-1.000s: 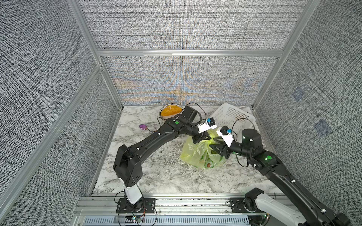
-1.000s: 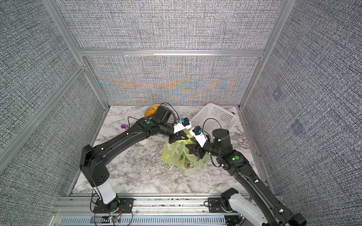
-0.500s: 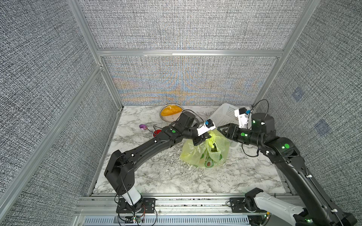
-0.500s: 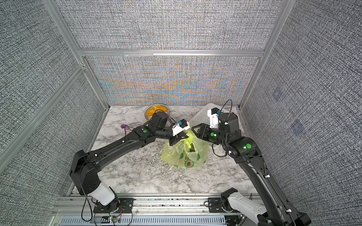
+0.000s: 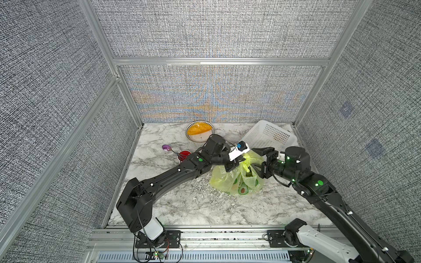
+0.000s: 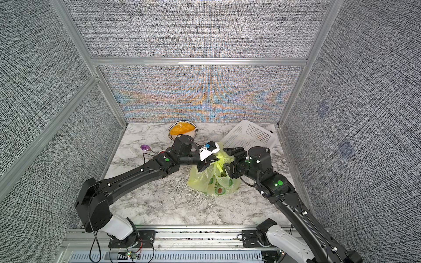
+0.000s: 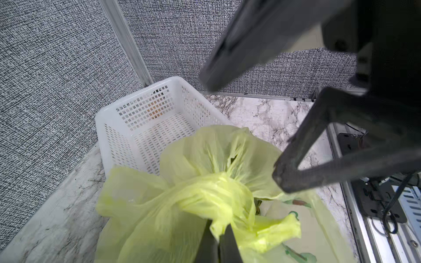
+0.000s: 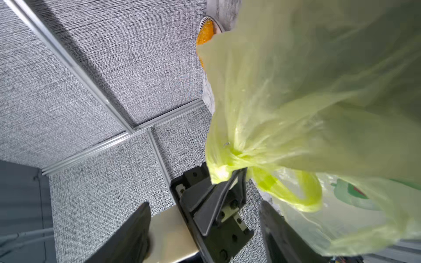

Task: Place the pineapple into a plastic bag & tie a knot
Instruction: Cross the plastic bag at the center of the board.

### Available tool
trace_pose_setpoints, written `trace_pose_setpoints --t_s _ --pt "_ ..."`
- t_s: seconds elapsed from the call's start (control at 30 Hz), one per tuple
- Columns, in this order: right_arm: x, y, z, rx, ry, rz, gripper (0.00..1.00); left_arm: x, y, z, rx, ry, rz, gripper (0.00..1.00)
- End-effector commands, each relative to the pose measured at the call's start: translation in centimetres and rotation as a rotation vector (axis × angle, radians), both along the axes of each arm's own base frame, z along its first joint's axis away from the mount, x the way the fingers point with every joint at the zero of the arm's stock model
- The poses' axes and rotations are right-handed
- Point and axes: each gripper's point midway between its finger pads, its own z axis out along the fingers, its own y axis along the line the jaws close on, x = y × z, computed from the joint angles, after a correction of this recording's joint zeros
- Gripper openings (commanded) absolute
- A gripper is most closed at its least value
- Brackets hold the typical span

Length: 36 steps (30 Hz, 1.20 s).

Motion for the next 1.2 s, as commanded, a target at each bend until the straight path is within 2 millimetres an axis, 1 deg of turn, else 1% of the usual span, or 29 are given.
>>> trace_pose_setpoints --t_s 0.0,0.13,0.2,0.23,0.27,0.3,0.37,0.43,0.57,0.63,0.67,0.73,0.8,0.9,1.03,1.17 --pt "0.7 0.8 0.5 0.104 0.016 -0.043 0.78 0.3 -0.4 1.6 -0.056 -0.039 0.009 0.00" --pt "1.3 1.3 -0.8 0.138 0.025 -0.059 0.78 0.2 -0.6 1.7 -0.058 -0.047 0.005 0.00" --pt "1.8 1.3 -1.6 0.134 0.027 -0.078 0.79 0.2 -0.6 1.7 -0.058 -0.047 0.004 0.00" --pt "2.1 1.3 -1.8 0.147 0.021 -0.088 0.79 0.2 -0.6 1.6 -0.057 -0.046 0.004 0.00" --pt "2.5 1.4 -1.4 0.168 0.006 -0.100 0.78 0.1 -0.7 1.6 -0.056 -0.046 0.003 0.00" --pt "2.9 1.3 -2.9 0.163 0.018 -0.113 0.78 0.1 -0.6 1.6 -0.056 -0.045 0.003 0.00" --pt "3.5 1.3 -3.2 0.163 0.005 -0.132 0.78 -0.1 -0.6 1.6 -0.053 -0.045 0.002 0.00" --pt "4.2 1.1 -3.2 0.169 -0.012 -0.151 0.76 -0.2 -0.4 1.5 -0.051 -0.044 0.001 0.00" --pt "5.2 0.9 -2.8 0.158 -0.045 -0.169 0.64 -0.5 -0.1 1.1 -0.039 -0.039 0.005 0.00" --pt "5.4 0.8 -2.6 0.131 -0.042 -0.162 0.62 -0.4 0.1 1.0 -0.034 -0.043 0.017 0.00" --pt "5.3 0.7 -3.1 0.106 -0.028 -0.160 0.61 -0.2 0.1 1.0 -0.033 -0.046 0.024 0.00" --pt "5.4 0.5 -2.2 0.093 -0.039 -0.161 0.58 -0.2 0.1 1.0 -0.033 -0.049 0.029 0.00" --pt "5.6 0.4 -2.2 0.093 -0.039 -0.159 0.52 -0.2 0.1 1.0 -0.035 -0.044 0.024 0.00" --pt "5.9 0.8 -2.2 0.091 -0.043 -0.140 0.39 -0.6 0.1 0.9 -0.036 -0.027 0.014 0.00" --pt "6.2 1.0 -2.8 0.075 -0.037 -0.124 0.19 -1.7 0.5 0.9 -0.047 -0.001 -0.019 0.00" --pt "6.3 1.5 -3.7 0.071 -0.037 -0.096 0.00 -3.2 0.6 1.2 -0.059 0.039 -0.077 0.05"
